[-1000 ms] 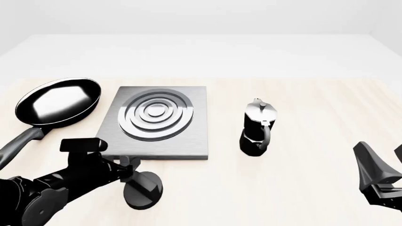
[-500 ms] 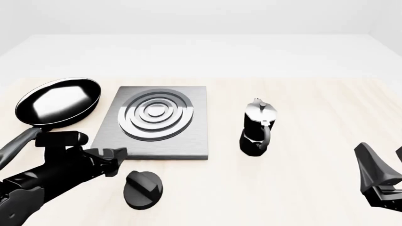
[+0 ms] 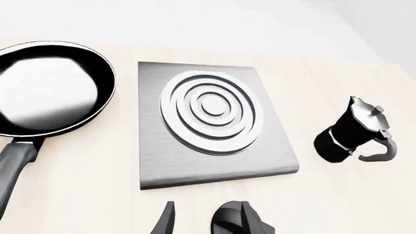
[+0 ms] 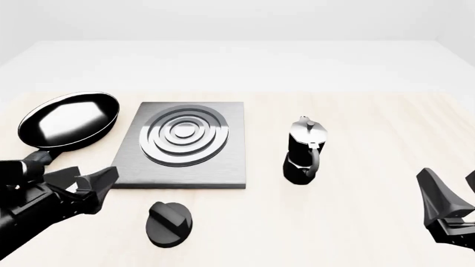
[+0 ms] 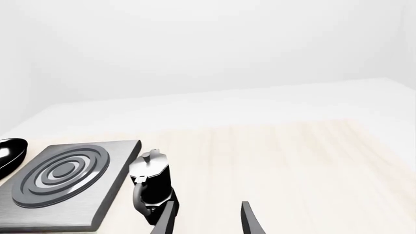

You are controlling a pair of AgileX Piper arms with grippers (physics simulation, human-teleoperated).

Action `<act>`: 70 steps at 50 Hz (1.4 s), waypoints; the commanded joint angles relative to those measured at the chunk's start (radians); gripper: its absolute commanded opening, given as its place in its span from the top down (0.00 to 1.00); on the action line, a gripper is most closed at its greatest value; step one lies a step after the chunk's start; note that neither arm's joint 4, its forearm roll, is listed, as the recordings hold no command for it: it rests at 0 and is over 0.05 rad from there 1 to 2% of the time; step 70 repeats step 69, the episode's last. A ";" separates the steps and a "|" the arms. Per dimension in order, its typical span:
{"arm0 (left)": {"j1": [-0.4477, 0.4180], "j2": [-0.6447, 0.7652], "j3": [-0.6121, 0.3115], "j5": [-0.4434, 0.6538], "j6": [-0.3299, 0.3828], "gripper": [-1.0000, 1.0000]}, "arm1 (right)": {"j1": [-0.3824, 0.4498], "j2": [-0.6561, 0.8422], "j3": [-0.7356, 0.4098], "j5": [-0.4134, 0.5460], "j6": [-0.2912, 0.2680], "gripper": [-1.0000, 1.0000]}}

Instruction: Turn on the stove.

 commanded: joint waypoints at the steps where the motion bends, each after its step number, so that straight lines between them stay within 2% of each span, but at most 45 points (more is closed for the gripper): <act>1: 0.006 -0.283 0.025 0.145 0.017 0.00 | 0.004 0.025 -0.001 -0.016 -0.007 0.00; 9: 0.011 -0.500 0.059 0.280 -0.017 0.00 | 0.004 0.022 0.000 -0.013 -0.011 0.00; 10: 0.002 -0.609 0.055 0.337 -0.056 0.00 | 0.004 0.025 0.000 -0.016 -0.014 0.00; 12: -0.006 -0.665 0.055 0.373 -0.072 0.00 | 0.004 0.031 0.000 -0.021 -0.014 0.00; 13: 0.010 -0.667 0.054 0.374 -0.036 0.00 | 0.004 0.033 0.000 -0.023 -0.015 0.00; 14: -0.004 -0.676 0.050 0.353 -0.098 0.00 | 0.005 0.031 -0.001 -0.019 -0.014 0.00; 15: 0.000 -0.677 0.057 0.363 -0.064 0.00 | 0.005 0.032 0.000 -0.021 -0.013 0.00; 17: 0.005 -0.677 0.058 0.332 -0.064 0.00 | 0.005 0.035 0.000 -0.023 -0.015 0.00; 19: 0.036 -0.677 0.070 0.328 -0.024 0.00 | 0.005 0.036 0.000 -0.024 -0.015 0.00; 21: 0.025 -0.676 0.074 0.324 -0.043 0.00 | 0.004 0.034 0.000 -0.022 -0.016 0.00; 22: 0.043 -0.677 0.072 0.327 -0.006 0.00 | 0.004 0.033 0.000 -0.021 -0.016 0.00; 24: 0.048 -0.677 0.087 0.325 -0.015 0.00 | 0.004 0.031 0.000 -0.020 -0.016 0.00; 25: 0.060 -0.677 0.091 0.331 0.011 0.00 | 0.004 0.032 0.000 -0.020 -0.017 0.00; 27: 0.060 -0.677 0.090 0.329 -0.002 0.00 | 0.004 0.029 0.000 -0.018 -0.018 0.00; 33: 0.089 -0.677 0.081 0.350 0.037 0.00 | 0.000 0.049 -0.001 -0.030 -0.013 0.00; 54: 0.150 -0.677 0.110 0.355 0.048 0.00 | 0.003 0.062 -0.001 -0.038 -0.024 0.00; 59: 0.179 -0.677 0.154 0.329 0.100 0.00 | 0.009 0.083 0.000 -0.056 -0.024 0.00; 70: 0.225 -0.677 0.144 0.345 0.121 0.00 | 0.011 0.104 0.000 -0.070 -0.024 0.00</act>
